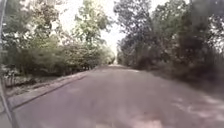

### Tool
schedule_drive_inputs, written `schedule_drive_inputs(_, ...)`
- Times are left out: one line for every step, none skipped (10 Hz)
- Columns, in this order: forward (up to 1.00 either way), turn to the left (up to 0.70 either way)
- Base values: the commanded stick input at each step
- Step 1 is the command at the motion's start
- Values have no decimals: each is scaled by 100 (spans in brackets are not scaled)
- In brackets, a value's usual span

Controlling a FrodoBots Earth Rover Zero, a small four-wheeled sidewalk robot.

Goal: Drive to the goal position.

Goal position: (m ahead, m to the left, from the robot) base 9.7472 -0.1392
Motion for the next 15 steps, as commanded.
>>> schedule_drive_inputs(70,0)
schedule_drive_inputs(70,0)
schedule_drive_inputs(70,0)
schedule_drive_inputs(70,0)
schedule_drive_inputs(70,0)
schedule_drive_inputs(70,0)
schedule_drive_inputs(70,0)
schedule_drive_inputs(70,0)
schedule_drive_inputs(70,0)
schedule_drive_inputs(70,0)
schedule_drive_inputs(70,0)
schedule_drive_inputs(70,0)
schedule_drive_inputs(70,0)
schedule_drive_inputs(70,0)
schedule_drive_inputs(70,0)
